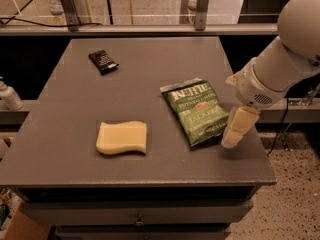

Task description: Move green jalapeno chip bag near rxbar chocolate

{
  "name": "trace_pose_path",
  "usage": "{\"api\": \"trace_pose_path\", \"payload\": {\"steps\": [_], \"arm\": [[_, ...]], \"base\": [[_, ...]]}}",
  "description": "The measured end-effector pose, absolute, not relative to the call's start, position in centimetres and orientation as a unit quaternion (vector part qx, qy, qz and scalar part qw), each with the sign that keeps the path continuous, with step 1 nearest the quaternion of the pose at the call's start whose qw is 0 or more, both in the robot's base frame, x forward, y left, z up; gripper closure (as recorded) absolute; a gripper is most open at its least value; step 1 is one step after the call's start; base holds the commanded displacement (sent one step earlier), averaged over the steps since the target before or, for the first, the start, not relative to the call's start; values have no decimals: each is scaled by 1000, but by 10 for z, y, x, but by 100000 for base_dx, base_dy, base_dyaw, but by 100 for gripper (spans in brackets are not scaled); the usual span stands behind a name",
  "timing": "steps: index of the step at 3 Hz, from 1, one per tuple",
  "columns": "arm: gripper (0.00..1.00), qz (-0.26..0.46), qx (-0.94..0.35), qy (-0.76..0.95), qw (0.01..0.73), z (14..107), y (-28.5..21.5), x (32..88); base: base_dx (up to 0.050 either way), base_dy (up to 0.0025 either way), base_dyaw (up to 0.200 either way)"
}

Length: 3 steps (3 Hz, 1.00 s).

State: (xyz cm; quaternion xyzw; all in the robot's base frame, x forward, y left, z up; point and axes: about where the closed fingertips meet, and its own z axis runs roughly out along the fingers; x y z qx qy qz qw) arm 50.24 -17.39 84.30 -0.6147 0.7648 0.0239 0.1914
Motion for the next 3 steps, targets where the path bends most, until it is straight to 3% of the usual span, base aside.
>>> {"api": "trace_pose_path", "payload": {"steps": [1, 3], "arm": [[16, 27, -618, 764, 185, 831, -171, 503], [64, 30, -622, 758, 191, 834, -160, 511]], "base": [[0, 0, 0], [0, 0, 0]]}}
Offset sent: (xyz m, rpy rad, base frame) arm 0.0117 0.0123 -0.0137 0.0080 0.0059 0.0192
